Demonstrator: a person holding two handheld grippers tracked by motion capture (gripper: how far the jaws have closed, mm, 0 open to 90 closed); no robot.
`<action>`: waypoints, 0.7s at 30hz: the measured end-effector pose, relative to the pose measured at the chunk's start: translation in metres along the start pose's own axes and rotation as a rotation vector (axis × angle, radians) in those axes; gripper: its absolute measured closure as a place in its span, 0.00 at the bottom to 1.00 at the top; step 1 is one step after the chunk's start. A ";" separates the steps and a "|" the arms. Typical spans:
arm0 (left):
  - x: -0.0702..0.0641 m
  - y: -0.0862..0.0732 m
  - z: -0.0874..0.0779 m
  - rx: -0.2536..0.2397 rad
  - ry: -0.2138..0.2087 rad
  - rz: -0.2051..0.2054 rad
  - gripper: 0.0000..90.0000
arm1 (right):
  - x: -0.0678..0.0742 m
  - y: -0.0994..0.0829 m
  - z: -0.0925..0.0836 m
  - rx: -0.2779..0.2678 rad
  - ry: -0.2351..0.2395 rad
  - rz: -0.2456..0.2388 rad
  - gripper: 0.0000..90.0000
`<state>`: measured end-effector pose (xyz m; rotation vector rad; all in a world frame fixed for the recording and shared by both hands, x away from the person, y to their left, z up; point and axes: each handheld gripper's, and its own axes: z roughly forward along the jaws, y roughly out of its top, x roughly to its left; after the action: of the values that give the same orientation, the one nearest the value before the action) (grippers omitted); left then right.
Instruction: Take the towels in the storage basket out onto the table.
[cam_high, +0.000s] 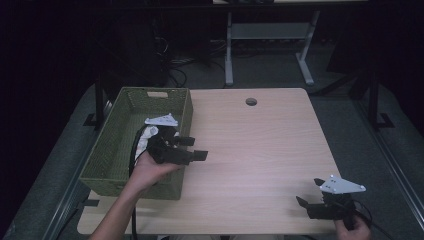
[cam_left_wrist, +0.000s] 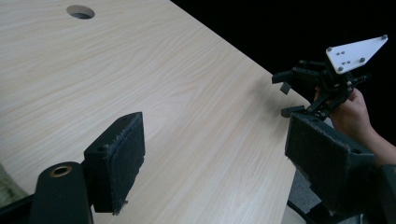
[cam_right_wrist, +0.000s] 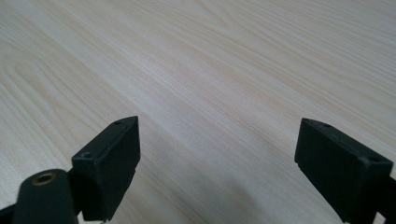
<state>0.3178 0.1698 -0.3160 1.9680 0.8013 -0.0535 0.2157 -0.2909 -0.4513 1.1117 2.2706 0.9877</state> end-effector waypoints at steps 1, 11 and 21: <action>0.004 0.000 -0.005 -0.002 0.004 0.001 0.23 | 0.000 0.000 0.000 -0.002 -0.002 -0.004 0.15; 0.028 -0.001 -0.031 -0.018 0.034 -0.028 0.23 | 0.000 0.001 -0.001 0.001 -0.003 0.000 0.15; 0.070 -0.015 -0.053 -0.019 0.124 -0.125 0.24 | 0.001 0.001 -0.001 -0.001 -0.003 -0.006 0.15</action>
<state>0.3488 0.2527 -0.3245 1.9154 1.0022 0.0027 0.2153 -0.2903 -0.4502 1.1047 2.2701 0.9839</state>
